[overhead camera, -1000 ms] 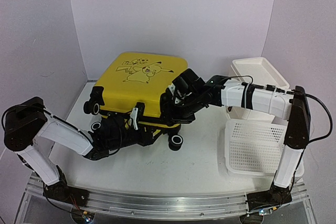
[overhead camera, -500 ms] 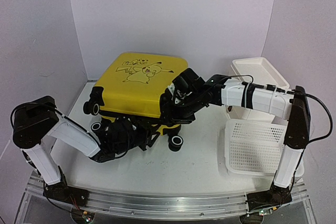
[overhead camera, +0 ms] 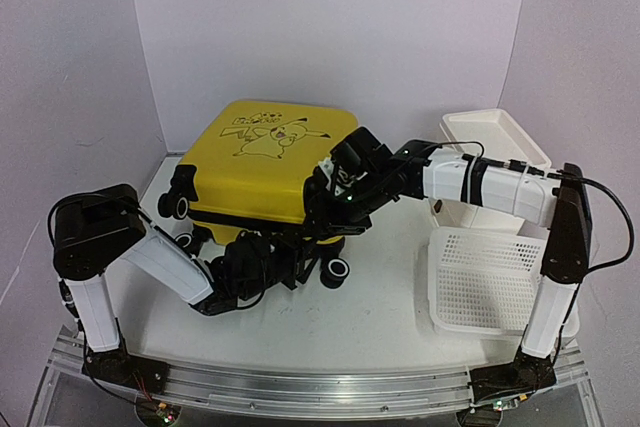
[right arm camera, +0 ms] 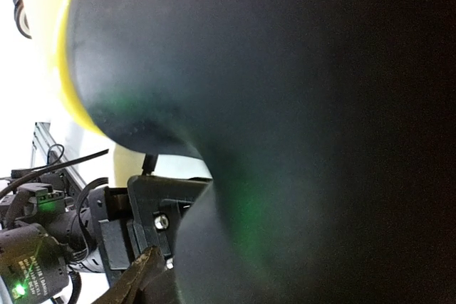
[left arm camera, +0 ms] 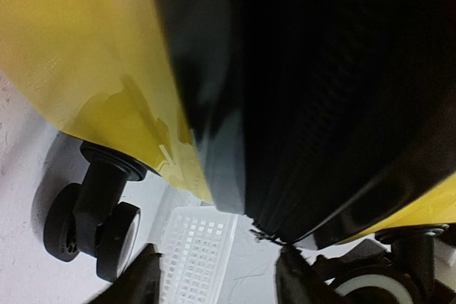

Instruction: Open, take out, and arrange the luggage

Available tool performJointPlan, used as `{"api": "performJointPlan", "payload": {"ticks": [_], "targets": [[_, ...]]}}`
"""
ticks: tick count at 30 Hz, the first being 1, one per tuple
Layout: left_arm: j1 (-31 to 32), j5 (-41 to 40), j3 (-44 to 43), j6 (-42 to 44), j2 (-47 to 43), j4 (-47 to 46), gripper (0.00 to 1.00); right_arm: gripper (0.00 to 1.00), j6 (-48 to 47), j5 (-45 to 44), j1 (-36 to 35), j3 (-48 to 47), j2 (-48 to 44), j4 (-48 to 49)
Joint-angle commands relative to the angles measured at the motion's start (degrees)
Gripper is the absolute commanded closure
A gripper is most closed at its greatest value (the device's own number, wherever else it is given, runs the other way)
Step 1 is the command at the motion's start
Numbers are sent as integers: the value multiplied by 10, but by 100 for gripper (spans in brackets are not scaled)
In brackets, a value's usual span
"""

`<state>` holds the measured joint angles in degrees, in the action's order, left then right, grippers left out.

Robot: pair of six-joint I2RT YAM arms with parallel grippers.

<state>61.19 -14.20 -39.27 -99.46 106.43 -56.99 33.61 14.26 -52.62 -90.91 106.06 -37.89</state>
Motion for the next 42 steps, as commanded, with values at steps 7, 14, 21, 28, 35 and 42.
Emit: {"api": "performJointPlan", "payload": {"ticks": [7,14,21,28,35,42], "targets": [[4,-40,-7,42,-38,-80,40,97,-9,149,-16,-26,-62,58],[3,-43,-30,-13,-14,-71,36,100,-26,129,-17,-25,-70,50],[0,-60,-37,39,-22,-75,31,99,-54,176,-18,-5,-72,43],[-8,-64,-44,45,8,-93,46,95,-78,135,-18,20,-104,27],[-9,-42,-73,66,32,-107,54,100,-87,130,-18,19,-104,8],[-9,-36,-70,71,57,-169,77,100,-96,115,-17,17,-100,-10]]}}
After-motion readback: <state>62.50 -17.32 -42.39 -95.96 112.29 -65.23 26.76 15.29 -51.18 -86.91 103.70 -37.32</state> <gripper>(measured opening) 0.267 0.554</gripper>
